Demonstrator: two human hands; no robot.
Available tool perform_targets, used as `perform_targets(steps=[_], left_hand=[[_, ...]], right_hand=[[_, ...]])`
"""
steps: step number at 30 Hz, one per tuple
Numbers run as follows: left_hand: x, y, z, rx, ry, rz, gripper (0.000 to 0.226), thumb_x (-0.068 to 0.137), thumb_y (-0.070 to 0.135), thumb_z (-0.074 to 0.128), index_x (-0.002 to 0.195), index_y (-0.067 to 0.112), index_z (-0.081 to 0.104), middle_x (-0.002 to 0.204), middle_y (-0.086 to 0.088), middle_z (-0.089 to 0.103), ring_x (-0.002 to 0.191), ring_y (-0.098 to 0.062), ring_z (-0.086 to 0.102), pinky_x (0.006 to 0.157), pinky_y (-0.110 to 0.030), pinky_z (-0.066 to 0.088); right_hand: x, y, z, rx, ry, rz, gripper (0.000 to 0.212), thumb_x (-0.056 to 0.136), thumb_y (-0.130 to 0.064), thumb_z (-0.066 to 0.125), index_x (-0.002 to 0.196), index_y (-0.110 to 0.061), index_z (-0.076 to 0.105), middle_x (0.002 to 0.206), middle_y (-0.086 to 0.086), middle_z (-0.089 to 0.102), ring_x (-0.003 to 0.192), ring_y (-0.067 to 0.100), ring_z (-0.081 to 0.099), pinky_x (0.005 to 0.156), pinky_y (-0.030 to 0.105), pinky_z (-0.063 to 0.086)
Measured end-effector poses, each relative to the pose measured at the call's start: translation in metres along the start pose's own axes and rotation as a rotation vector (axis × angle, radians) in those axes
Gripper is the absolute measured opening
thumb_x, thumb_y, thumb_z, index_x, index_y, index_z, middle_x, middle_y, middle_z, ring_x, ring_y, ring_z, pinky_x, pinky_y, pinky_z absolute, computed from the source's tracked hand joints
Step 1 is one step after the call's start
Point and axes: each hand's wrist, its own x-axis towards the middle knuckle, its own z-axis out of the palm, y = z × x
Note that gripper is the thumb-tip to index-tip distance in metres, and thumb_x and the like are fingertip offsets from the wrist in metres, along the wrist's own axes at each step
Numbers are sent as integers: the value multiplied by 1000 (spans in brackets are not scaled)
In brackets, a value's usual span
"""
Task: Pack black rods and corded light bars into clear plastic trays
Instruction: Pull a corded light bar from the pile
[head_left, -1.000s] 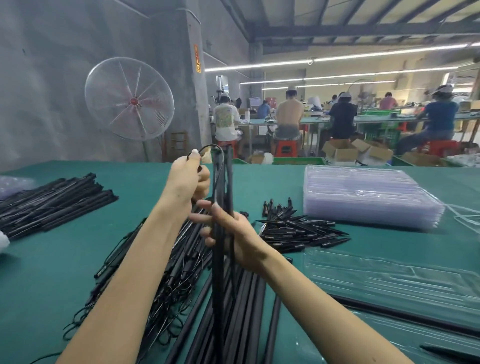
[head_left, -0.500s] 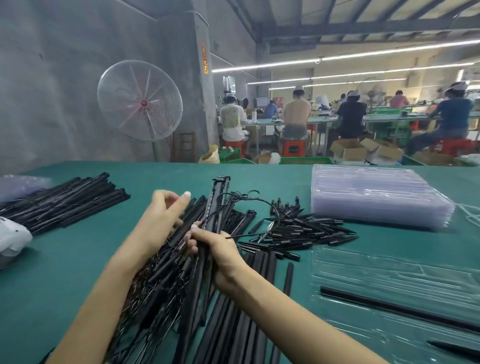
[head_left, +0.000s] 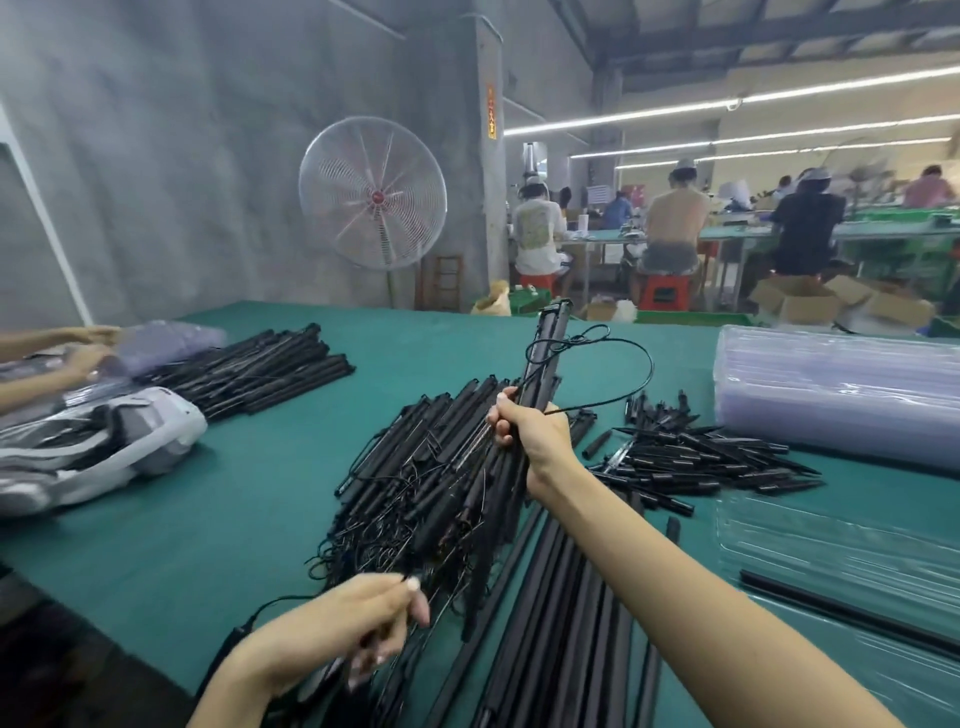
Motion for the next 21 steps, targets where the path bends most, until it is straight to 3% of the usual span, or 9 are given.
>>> perform_targets(steps=[4,7,8,9,10,12,14,17,21], left_hand=[[-24,-17,14,167,-2,-25,32,98,39,38,82,16,53,54,7,51,48,-4,45,53,-18,38],[-33,-25,23,71,-59,-44,30,88,38,47,91,10,56,82,1,57,76,-6,58,76,-25,48],[-35,-24,23,15,-65,-41,31,87,37,48,92,8,56,81,1,57,74,-7,58,74,-25,49],[-36,-20,23,-34,-35,-22,32,87,37,47,89,6,54,71,3,55,62,-7,55,62,-23,49],[-36,-14,21,-71,22,19,34,88,38,45,84,5,50,56,6,48,46,-6,45,47,-18,41],[-33,7,17,-208,198,83,36,85,38,43,78,2,43,40,6,32,30,-5,24,31,-12,23],[-28,41,9,-378,314,156,33,84,38,44,77,5,42,40,3,27,28,-6,18,30,-8,18],[-6,107,-9,-422,373,380,31,90,39,39,71,15,48,42,6,29,29,-4,20,31,-8,22],[41,173,-19,-337,463,495,34,103,30,28,76,13,39,42,8,30,28,-2,20,32,-10,17]], right_hand=[[-5,8,-11,-178,-35,-33,16,94,-3,55,81,-12,53,55,-1,59,41,2,47,41,13,37],[-12,19,-18,-429,-180,-41,8,93,-5,55,88,-12,55,64,2,59,47,3,51,48,15,43],[-15,23,-19,-492,-240,-40,5,93,-7,55,90,-11,55,66,2,60,49,3,53,49,15,44],[-17,25,-19,-519,-294,-30,4,93,-8,56,91,-11,55,67,2,60,51,3,54,51,16,45],[-19,27,-19,-512,-338,-14,3,93,-7,56,91,-10,55,68,3,60,52,4,55,51,16,46],[-20,28,-18,-459,-410,21,4,94,-6,54,92,-8,53,68,5,58,53,6,55,52,16,46],[-22,25,-18,-463,-487,58,1,95,-7,54,94,-8,54,69,6,58,52,6,54,51,16,46],[-28,20,-17,-449,-638,111,11,96,-17,55,87,-10,57,71,2,65,50,5,55,47,14,44],[-34,8,-6,-98,-558,210,22,97,-23,52,84,-5,55,69,1,67,44,3,50,41,12,41]])
